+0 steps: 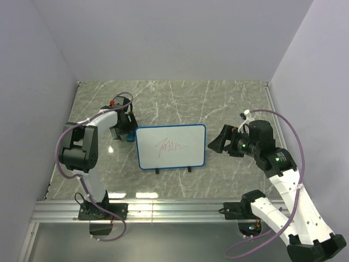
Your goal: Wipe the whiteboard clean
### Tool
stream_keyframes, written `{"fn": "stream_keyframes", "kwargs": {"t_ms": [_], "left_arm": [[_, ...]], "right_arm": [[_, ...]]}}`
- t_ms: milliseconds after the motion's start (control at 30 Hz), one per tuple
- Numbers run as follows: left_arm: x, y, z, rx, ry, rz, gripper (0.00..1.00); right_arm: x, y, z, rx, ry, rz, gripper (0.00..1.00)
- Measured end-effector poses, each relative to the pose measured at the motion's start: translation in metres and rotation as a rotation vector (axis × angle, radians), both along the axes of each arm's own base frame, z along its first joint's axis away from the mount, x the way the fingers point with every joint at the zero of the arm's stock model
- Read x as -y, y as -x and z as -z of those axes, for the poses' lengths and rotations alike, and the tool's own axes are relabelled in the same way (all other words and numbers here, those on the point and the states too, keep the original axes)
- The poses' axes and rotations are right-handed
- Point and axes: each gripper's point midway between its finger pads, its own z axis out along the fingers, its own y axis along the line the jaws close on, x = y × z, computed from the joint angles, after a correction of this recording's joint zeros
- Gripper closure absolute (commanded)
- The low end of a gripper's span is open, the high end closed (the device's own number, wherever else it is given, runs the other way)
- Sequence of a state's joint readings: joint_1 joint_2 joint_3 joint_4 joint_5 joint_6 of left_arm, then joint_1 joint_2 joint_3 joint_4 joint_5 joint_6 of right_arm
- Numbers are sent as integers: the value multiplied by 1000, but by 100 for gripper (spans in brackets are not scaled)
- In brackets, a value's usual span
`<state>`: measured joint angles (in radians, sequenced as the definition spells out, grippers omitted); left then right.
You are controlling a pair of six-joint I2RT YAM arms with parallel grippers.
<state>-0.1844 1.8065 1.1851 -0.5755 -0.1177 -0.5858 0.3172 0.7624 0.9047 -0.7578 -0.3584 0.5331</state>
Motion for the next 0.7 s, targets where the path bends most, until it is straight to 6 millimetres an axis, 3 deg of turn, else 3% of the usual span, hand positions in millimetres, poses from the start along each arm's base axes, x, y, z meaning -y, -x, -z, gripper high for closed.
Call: {"fn": "stream_keyframes", "kwargs": {"t_ms": [167, 433, 700], "left_arm": [[2, -12, 5, 1, -7, 19, 23], [4, -26, 8, 7, -14, 32, 51], [7, -16, 8, 11, -24, 49, 52]], "right_arm": [[3, -2, 7, -21, 27, 13, 7], [5, -6, 12, -32, 49, 27, 7], [2, -25, 19, -59, 80, 22, 7]]}}
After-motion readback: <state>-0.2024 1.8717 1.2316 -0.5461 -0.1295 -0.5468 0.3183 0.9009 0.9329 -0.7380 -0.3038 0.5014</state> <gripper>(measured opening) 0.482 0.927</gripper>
